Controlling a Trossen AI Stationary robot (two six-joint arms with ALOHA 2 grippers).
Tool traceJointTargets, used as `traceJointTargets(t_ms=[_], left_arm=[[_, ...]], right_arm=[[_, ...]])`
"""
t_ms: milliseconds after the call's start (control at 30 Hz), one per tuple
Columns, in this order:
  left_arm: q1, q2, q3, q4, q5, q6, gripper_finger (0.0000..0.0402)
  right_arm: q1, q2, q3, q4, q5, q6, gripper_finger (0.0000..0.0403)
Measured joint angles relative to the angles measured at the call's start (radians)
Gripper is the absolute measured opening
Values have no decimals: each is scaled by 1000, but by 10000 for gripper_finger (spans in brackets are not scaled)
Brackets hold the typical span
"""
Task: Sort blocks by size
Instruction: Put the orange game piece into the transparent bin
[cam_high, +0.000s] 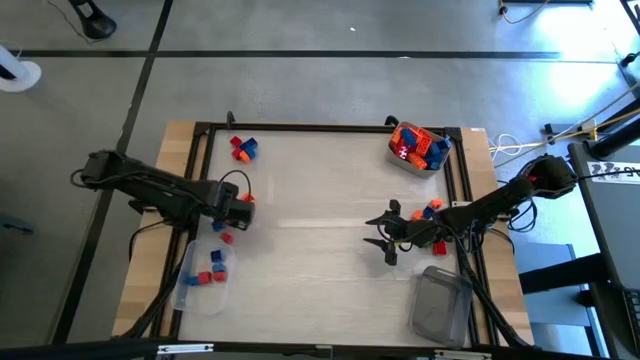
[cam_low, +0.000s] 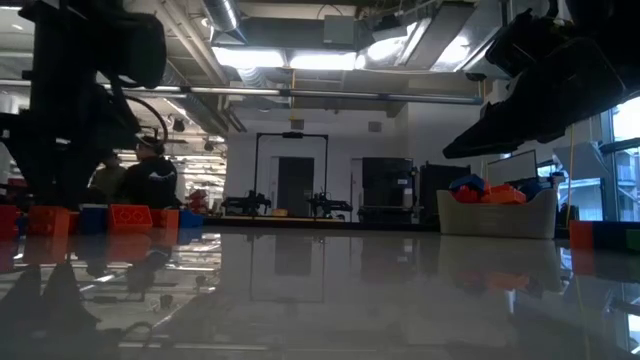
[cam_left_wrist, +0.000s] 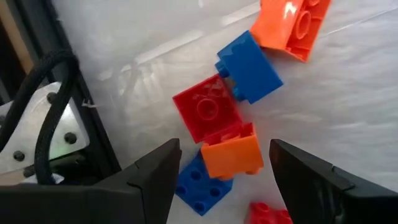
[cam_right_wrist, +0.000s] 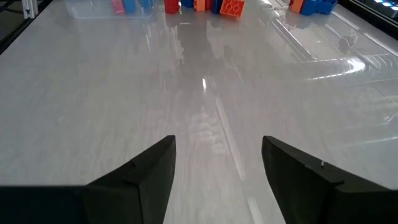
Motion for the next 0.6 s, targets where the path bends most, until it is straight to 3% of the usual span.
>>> traceJointTargets(t_ms=[600], left_arm=[[5,55,0,38,39,20,235]], right_arm=[[0,0,0,0,0,0,237]])
